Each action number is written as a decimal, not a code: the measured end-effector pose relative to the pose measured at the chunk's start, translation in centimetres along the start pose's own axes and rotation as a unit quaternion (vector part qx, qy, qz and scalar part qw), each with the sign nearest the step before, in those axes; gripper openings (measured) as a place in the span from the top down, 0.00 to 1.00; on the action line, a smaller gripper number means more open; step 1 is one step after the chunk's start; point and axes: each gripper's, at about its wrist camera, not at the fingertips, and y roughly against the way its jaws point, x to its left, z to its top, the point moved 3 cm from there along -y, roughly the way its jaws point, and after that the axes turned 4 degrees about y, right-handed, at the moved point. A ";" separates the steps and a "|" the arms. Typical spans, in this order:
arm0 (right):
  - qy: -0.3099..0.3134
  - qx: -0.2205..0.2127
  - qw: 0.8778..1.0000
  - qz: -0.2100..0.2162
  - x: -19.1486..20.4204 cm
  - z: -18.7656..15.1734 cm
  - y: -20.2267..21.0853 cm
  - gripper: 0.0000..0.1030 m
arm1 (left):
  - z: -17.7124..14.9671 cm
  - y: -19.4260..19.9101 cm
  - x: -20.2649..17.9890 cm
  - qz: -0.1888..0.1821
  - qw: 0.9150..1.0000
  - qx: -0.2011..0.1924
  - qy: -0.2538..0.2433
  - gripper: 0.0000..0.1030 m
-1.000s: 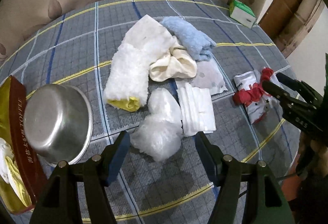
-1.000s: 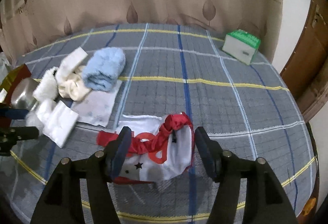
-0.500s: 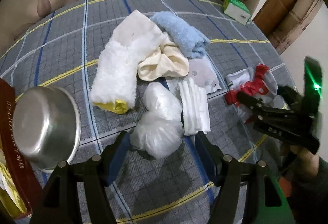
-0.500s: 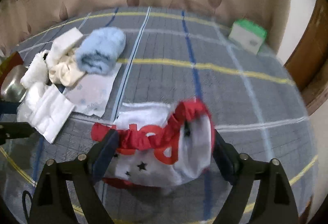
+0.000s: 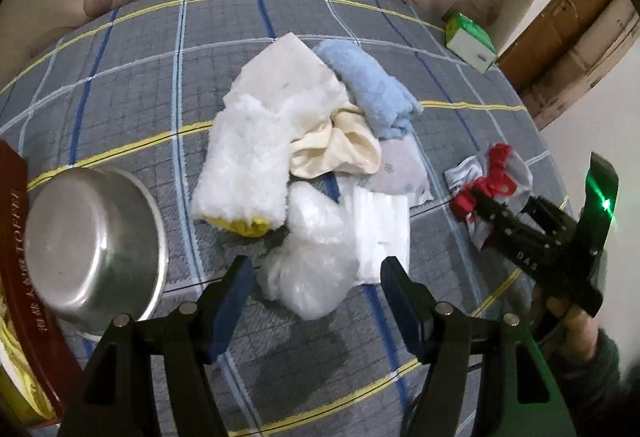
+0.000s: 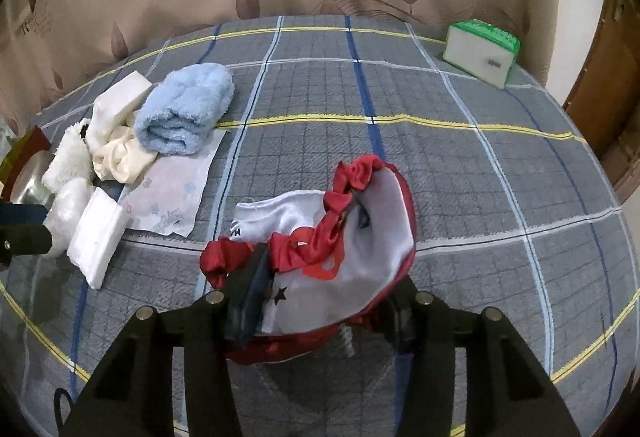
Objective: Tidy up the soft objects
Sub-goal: 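Grasp the clear plastic bag with the left gripper while the right gripper holds the garment, then carry the clear plastic bag into the gold tin and open the left gripper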
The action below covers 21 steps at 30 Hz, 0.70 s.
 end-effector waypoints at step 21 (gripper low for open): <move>0.004 -0.009 1.000 -0.002 -0.1 0.0 -0.1 0.52 | -2.5 0.0 0.4 0.015 1.000 0.018 0.013 0.64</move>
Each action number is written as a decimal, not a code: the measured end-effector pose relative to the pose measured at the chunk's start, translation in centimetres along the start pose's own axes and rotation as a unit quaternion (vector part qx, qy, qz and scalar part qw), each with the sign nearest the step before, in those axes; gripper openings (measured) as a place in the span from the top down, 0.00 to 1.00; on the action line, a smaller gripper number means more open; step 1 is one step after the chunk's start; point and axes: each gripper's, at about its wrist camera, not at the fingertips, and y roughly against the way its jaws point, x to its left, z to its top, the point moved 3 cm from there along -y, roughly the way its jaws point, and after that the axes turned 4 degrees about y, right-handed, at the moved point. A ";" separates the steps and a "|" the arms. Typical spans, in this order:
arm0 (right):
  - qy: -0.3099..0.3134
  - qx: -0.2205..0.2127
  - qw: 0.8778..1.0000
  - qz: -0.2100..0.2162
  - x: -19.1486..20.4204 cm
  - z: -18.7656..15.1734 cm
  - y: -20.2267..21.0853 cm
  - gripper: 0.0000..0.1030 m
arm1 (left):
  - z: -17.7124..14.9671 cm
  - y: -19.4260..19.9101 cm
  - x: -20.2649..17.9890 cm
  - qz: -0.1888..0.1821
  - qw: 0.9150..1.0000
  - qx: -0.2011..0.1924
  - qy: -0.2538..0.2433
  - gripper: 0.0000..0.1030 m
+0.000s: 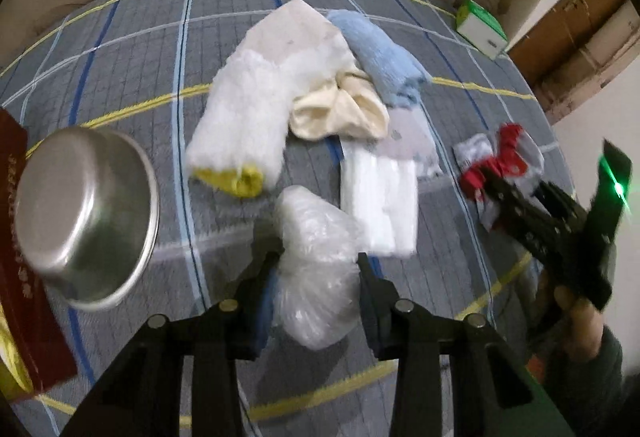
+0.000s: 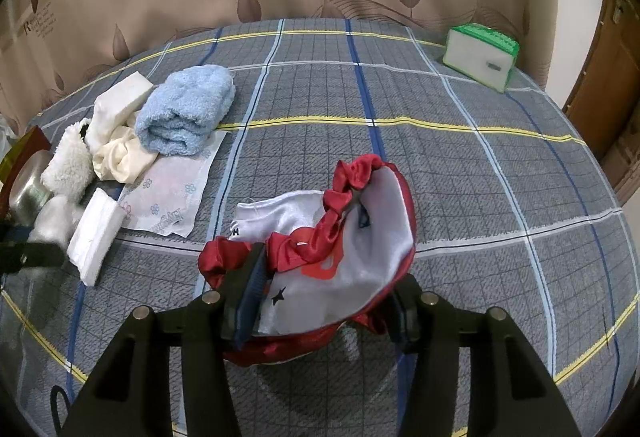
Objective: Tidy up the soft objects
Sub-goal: 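Carry the clear plastic bag into the gold tin and open the left gripper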
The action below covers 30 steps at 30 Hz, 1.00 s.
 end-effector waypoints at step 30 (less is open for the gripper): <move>0.009 -0.003 1.000 -0.026 0.4 0.0 0.0 0.53 | -0.7 16.4 26.5 0.176 0.959 -0.119 0.188 0.64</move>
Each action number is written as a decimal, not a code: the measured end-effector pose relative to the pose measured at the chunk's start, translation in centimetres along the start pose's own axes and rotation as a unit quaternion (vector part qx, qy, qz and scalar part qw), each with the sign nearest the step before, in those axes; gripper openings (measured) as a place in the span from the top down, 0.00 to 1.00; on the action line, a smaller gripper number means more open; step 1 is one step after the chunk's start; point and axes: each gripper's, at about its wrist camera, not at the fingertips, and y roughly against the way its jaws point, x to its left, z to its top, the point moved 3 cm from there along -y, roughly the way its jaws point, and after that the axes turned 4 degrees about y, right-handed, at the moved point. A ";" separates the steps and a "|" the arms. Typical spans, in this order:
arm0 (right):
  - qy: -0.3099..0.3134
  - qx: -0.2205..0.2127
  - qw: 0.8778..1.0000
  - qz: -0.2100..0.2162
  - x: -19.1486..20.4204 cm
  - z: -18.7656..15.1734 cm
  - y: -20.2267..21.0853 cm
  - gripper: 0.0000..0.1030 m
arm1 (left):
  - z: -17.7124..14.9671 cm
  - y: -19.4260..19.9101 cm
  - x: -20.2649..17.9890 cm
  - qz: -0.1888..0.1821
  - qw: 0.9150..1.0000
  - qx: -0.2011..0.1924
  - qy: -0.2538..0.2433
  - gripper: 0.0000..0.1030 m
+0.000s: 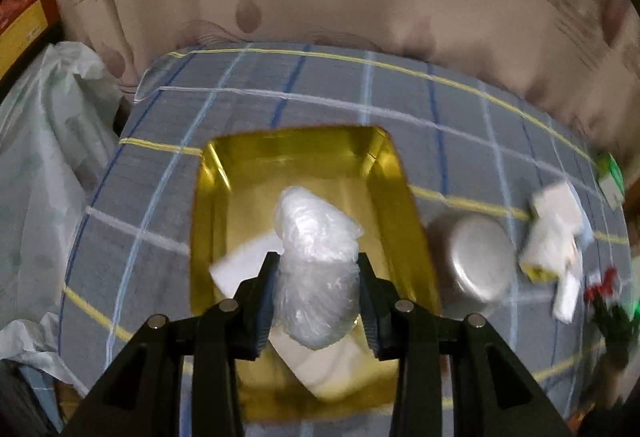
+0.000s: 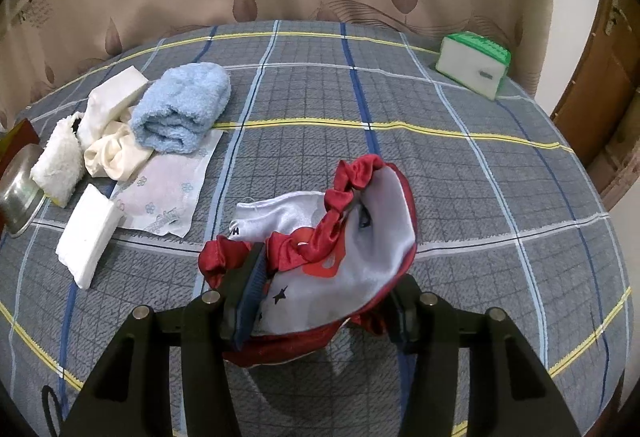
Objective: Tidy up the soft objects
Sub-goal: 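Carry the clear plastic bag into the gold tin and open the left gripper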
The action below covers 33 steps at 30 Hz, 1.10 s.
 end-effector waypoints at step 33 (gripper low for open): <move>-0.003 0.008 1.000 -0.019 0.4 0.1 0.0 0.52 | 2.8 -5.0 4.2 0.027 0.998 0.037 0.031 0.42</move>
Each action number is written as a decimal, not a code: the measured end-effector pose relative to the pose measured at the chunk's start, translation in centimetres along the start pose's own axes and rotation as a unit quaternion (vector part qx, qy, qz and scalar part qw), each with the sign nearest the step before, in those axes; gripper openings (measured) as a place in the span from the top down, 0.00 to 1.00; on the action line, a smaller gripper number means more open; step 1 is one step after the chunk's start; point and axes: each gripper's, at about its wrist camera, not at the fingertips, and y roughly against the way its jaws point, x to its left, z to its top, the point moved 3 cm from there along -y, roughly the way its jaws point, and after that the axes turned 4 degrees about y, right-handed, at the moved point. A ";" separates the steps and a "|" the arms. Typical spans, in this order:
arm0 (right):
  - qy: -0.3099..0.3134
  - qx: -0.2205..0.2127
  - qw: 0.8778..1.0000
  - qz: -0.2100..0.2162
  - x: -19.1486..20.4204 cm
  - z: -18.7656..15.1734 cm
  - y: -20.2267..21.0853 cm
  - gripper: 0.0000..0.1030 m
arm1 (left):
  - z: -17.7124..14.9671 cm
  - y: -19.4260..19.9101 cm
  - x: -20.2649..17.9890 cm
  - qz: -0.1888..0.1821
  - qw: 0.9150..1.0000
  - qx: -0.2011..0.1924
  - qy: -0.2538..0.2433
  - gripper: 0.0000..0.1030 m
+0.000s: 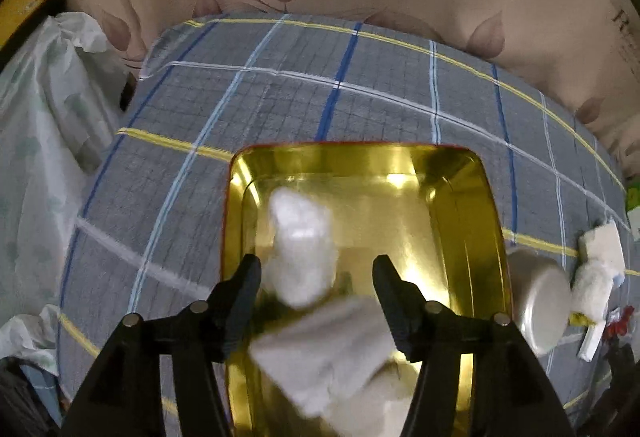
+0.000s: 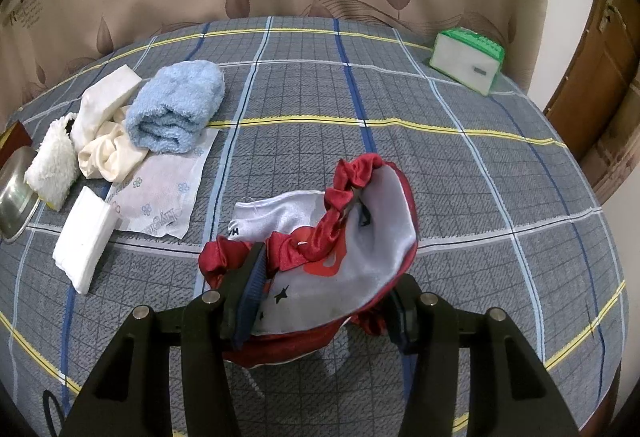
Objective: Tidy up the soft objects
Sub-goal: 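Carry the clear plastic bag into the gold tin and open the left gripper, then carry the red-and-white garment into the gold tin and open the right gripper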
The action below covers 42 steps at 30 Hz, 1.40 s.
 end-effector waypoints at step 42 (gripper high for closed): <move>0.264 0.019 0.944 0.197 21.6 -1.7 11.1 0.75 | -11.5 6.7 8.0 0.041 0.987 -0.086 0.130 0.42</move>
